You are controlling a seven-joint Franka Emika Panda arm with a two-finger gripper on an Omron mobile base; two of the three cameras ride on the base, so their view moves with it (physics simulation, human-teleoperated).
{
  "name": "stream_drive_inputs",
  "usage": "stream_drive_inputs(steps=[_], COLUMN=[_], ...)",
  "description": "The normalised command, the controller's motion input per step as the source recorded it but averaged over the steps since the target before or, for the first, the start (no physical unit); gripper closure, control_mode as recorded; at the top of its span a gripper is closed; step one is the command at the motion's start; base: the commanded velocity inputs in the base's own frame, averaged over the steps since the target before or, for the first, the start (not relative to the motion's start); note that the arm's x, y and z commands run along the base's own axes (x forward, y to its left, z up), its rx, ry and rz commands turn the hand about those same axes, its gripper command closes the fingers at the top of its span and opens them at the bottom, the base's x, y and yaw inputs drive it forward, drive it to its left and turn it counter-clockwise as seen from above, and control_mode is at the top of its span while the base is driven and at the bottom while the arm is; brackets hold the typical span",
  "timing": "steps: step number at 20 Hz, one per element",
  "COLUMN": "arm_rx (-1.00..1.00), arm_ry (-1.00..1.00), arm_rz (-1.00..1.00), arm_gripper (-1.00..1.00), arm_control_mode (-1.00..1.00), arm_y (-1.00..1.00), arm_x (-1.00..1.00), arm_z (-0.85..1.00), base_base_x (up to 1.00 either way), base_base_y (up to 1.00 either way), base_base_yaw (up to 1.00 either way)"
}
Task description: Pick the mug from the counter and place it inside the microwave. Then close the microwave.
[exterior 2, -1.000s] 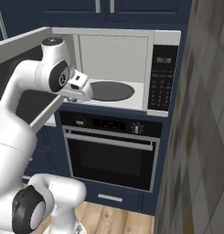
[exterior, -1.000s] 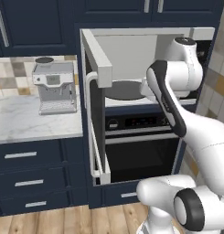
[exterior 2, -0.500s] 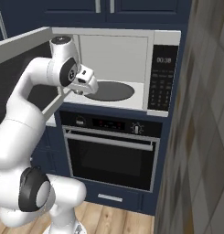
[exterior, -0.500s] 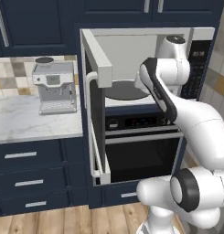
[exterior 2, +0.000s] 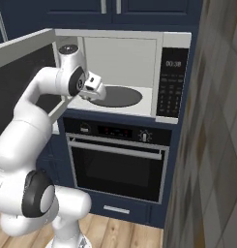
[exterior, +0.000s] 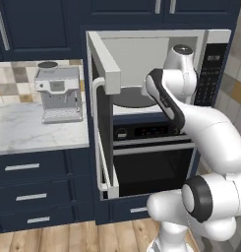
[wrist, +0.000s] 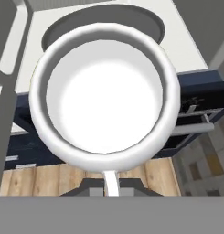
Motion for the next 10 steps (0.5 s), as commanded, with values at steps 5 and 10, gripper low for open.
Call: stream_drive_inputs(steps=[5, 10], arm_rx=[-0.02, -0.02], arm_ry=[-0.05, -0.01], arm_rz=[0.00, 0.00], arm_gripper=[1.00, 1.00], arm_control_mode=[-1.00, -1.00], arm_y=[0.04, 0.03], arm_x=[0.29, 0.31], arm_z=[-0.28, -0.21], base_base_x=[0.00, 0.00], base_base_y=[0.00, 0.00], base_base_yaw=[0.00, 0.00])
